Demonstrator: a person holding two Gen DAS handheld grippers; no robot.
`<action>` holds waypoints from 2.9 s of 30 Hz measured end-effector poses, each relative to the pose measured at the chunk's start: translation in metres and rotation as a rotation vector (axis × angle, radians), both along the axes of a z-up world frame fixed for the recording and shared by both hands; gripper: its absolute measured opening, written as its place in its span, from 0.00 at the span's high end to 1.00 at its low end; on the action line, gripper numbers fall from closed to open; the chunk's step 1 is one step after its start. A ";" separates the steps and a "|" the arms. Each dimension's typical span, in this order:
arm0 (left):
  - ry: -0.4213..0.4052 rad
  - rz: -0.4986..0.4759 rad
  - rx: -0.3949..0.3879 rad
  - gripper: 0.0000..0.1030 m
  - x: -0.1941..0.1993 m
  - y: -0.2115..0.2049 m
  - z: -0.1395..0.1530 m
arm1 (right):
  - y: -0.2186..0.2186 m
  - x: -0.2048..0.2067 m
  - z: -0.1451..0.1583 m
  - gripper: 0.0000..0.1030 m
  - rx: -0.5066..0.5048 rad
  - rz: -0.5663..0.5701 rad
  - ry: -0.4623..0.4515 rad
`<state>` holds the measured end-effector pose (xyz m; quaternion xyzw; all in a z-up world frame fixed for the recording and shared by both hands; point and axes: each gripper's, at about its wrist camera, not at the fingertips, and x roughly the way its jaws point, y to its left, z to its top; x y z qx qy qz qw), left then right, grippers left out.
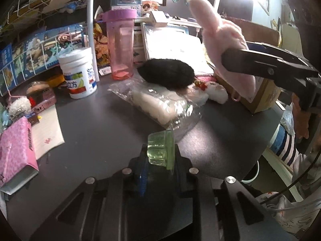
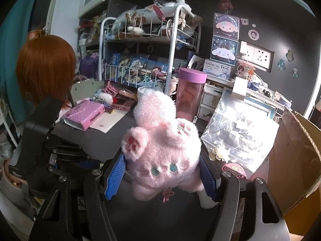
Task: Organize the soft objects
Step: 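Carry the pink bunny with the right gripper into the cardboard box and release, then move the right gripper back to the black plush cat on the desk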
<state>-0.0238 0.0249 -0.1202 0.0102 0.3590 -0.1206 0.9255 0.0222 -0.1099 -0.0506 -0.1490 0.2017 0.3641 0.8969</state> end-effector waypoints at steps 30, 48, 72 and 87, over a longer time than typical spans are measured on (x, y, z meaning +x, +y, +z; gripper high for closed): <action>-0.270 -0.444 -0.041 0.82 0.066 -0.145 0.198 | -0.170 0.029 0.075 0.37 0.135 -0.334 -0.048; -0.012 -0.552 0.068 0.80 0.134 -0.233 0.173 | -0.182 0.036 0.034 0.19 -0.029 -0.308 0.008; -0.180 -0.286 -0.023 0.18 0.079 -0.075 0.189 | -0.102 -0.002 0.083 0.02 -0.009 -0.221 -0.111; -0.119 -0.046 -0.089 0.17 0.072 0.054 0.119 | 0.032 0.039 0.029 0.03 -0.011 -0.058 0.122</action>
